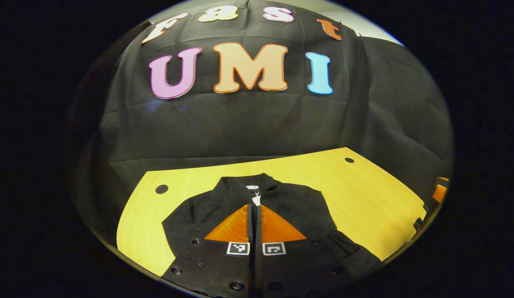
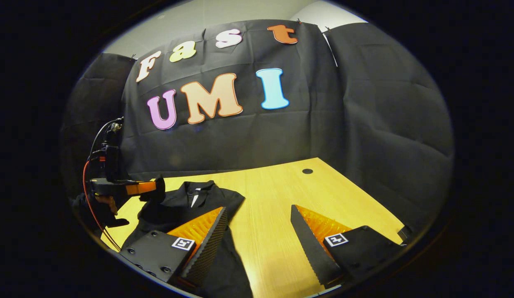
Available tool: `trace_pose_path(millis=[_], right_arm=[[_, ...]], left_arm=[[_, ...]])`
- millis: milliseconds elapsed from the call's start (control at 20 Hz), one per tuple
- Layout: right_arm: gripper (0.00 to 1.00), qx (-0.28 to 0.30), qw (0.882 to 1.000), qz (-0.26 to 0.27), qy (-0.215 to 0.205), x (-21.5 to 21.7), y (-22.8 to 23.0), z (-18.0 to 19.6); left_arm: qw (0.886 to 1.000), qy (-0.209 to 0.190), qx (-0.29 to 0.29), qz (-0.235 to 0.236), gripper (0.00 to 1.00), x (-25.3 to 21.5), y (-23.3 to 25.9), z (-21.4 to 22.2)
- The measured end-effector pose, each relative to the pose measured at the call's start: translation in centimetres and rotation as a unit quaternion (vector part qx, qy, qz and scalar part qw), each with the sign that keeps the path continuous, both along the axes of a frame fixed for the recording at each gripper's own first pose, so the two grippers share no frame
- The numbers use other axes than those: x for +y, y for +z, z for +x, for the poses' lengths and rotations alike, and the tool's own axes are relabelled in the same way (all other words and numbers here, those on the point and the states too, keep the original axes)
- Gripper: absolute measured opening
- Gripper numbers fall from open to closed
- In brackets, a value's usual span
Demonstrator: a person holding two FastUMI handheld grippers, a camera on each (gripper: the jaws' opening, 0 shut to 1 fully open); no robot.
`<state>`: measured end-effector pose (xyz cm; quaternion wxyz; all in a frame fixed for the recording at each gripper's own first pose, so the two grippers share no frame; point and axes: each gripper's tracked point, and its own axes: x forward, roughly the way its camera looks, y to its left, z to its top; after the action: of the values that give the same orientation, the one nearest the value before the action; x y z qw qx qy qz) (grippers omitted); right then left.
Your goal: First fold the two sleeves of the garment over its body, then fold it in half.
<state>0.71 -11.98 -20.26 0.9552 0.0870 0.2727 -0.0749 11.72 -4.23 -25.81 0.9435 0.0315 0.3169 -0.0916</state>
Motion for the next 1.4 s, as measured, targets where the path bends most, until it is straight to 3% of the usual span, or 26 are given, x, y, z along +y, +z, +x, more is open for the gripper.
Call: trace_pose_path(millis=[300, 450, 500, 600, 650, 700, 850, 950, 1400], right_arm=[[0.98, 0.010, 1.000, 0.001, -0.012, -2.5, -0.6, -0.8], [0.98, 0.016, 1.000, 0.001, -0.007, -3.2, -1.2, -0.9], [0.98, 0.017, 1.000, 0.002, -0.003, -3.4, -1.4, -0.9], [0.98, 0.018, 1.000, 0.009, 0.011, -3.3, -1.7, -0.8], [0.93, 0.018, 1.000, 0.011, 0.021, -3.1, -2.0, -0.6], [0.98, 0.020, 0.999, 0.015, 0.031, -2.9, -2.4, -0.4], [0.94, 0.024, 0.997, 0.026, 0.067, -1.4, -3.1, -0.3], [0.98, 0.026, 0.996, 0.019, 0.082, -0.6, -3.5, -0.3], [0.98, 0.057, 0.993, 0.017, 0.101, 6.2, -5.2, -3.6]], left_arm=[[0.999, -0.036, 0.032, 0.007, 0.00, -5.8, -3.5, 1.1], [0.998, -0.030, 0.045, 0.017, 0.00, -7.3, -4.3, 1.5], [0.997, -0.040, 0.058, 0.010, 0.05, -7.9, -4.3, 0.8], [0.998, -0.032, 0.056, 0.011, 0.61, -7.9, -3.9, -0.4], [0.999, -0.024, 0.045, 0.011, 0.89, -7.6, -3.2, -0.5], [0.999, -0.015, 0.030, 0.009, 0.94, -7.1, -1.8, -0.7], [1.000, 0.004, -0.007, 0.021, 0.95, -4.1, 1.1, -3.2], [0.999, 0.019, -0.020, 0.031, 0.95, -1.6, 2.4, -4.9], [0.996, 0.082, 0.020, 0.037, 0.95, 8.7, 1.8, -16.7]])
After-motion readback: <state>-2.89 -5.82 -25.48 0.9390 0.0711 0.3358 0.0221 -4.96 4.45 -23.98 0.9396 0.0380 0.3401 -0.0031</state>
